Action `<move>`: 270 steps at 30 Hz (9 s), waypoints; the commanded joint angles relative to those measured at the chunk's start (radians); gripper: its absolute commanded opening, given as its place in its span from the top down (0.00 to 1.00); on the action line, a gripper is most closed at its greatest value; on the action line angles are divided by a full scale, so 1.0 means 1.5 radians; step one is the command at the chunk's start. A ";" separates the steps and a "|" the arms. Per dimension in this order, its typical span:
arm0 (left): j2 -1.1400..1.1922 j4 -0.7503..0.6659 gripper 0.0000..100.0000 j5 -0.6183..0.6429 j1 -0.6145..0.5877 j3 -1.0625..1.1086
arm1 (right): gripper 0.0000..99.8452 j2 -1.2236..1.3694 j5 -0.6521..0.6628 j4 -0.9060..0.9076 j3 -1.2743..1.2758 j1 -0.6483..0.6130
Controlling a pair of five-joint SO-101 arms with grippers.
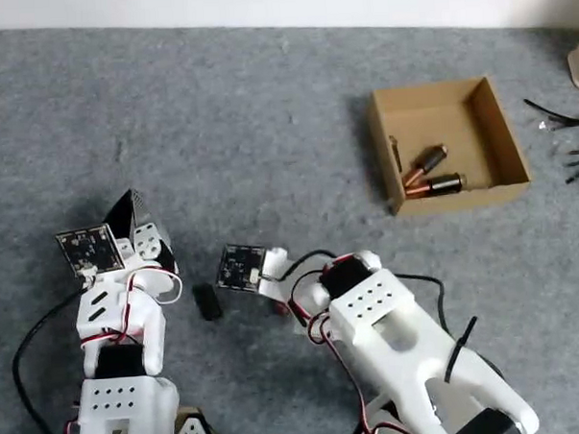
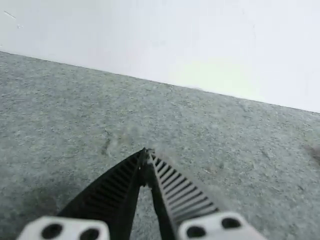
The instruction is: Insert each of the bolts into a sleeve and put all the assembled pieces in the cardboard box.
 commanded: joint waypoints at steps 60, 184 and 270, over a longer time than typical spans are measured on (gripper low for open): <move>-0.002 -0.015 0.99 -0.006 0.015 0.003 | 0.99 0.398 0.069 -0.117 -0.119 -0.043; -0.007 -0.019 0.99 -0.003 -0.087 -0.006 | 0.84 0.764 -0.531 0.290 -1.031 -0.105; -0.002 -0.041 0.99 -0.006 0.039 0.009 | 1.00 0.427 -0.607 0.344 -0.769 0.153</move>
